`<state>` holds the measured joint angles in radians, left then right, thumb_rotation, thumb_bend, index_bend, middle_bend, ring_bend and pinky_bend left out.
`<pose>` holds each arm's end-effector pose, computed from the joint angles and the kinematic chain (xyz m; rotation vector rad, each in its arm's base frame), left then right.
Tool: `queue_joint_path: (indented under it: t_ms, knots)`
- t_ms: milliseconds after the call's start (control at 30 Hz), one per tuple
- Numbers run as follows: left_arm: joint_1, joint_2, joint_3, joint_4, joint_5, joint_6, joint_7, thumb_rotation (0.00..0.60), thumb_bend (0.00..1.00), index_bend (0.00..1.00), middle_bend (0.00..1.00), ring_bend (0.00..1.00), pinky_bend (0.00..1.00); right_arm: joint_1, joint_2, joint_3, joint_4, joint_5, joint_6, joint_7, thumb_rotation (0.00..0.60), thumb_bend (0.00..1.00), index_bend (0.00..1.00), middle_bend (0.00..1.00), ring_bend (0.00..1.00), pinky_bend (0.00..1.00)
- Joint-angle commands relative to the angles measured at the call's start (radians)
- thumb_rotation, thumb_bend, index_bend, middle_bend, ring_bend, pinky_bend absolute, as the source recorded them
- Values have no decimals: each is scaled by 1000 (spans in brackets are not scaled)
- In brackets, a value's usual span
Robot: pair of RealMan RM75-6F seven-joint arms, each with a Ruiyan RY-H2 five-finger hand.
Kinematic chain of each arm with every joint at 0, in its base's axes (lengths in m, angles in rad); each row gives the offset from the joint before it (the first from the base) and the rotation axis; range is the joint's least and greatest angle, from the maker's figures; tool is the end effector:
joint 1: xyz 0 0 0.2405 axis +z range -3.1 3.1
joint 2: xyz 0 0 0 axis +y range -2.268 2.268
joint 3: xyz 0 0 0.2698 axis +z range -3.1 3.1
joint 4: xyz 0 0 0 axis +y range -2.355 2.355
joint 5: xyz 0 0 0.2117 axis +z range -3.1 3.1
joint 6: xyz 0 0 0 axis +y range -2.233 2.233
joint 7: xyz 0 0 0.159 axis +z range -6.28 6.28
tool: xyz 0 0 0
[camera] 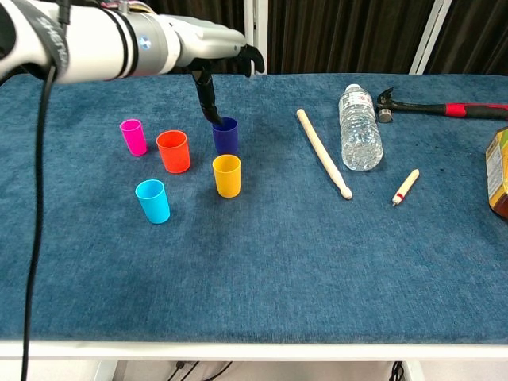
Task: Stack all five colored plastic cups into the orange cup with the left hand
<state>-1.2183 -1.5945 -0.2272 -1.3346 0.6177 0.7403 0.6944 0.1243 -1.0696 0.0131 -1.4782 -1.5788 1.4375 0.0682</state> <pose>-0.0267 0.4431 -0.0475 -2.0651 -0.7170 -0.7281 -0.3421 -0.2046 0.1783 1.5384 -0.8197 0.8241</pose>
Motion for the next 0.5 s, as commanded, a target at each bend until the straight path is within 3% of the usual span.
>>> queue_joint_path:
  t_ms: [33,500]
  knots:
    - [-23,-40,17,54,-22,-11,-6,600,140,154,169,113,0,-3,3,-1,6,-2,4,11,600,327,0,0,0,0]
    - [-24,-130,69,216,15,-42,-58,600,158,206,232,223,0,-7,1,-3,39,3,1,48,600,327,0,0,0,0]
